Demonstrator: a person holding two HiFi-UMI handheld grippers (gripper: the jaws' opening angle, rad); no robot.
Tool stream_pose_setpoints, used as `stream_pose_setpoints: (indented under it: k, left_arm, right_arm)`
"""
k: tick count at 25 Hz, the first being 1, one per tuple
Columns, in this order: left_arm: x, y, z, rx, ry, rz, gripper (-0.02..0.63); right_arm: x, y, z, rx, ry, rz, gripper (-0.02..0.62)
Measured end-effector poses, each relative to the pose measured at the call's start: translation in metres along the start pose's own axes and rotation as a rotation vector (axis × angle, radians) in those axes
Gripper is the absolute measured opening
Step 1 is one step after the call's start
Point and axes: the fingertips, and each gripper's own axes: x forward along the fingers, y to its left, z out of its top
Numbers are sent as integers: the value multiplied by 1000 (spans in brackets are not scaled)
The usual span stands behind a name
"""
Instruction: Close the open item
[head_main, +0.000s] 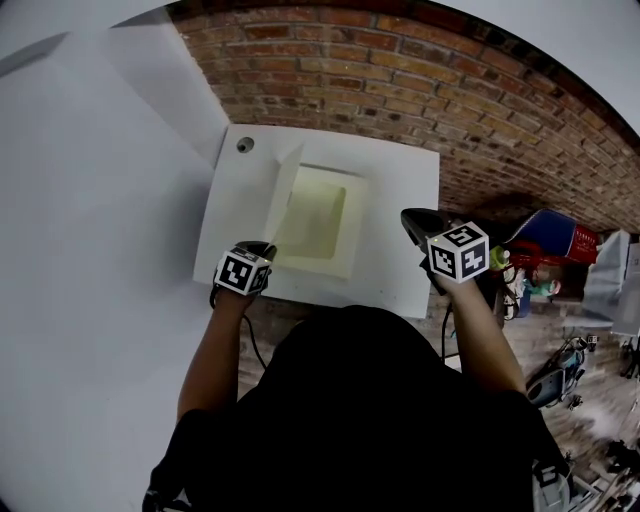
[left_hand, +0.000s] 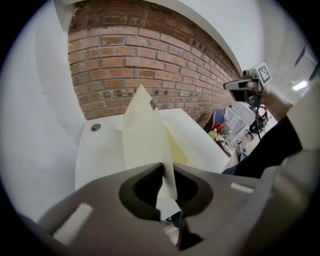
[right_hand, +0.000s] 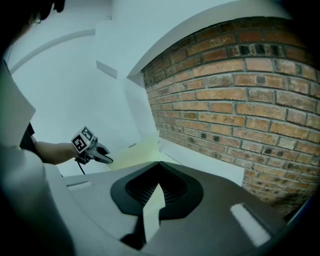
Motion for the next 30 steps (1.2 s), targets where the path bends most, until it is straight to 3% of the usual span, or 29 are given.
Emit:
stream_pose_setpoints:
  k: [16,30]
  left_arm:
    - [37,-44,3,57,61,-95,21]
    - [66,-70,4,27,94,-177,29]
  right_arm:
    - [-26,-14,-26,32,12,-38,0]
    - [-45,-17,-49,47,42,-61,0]
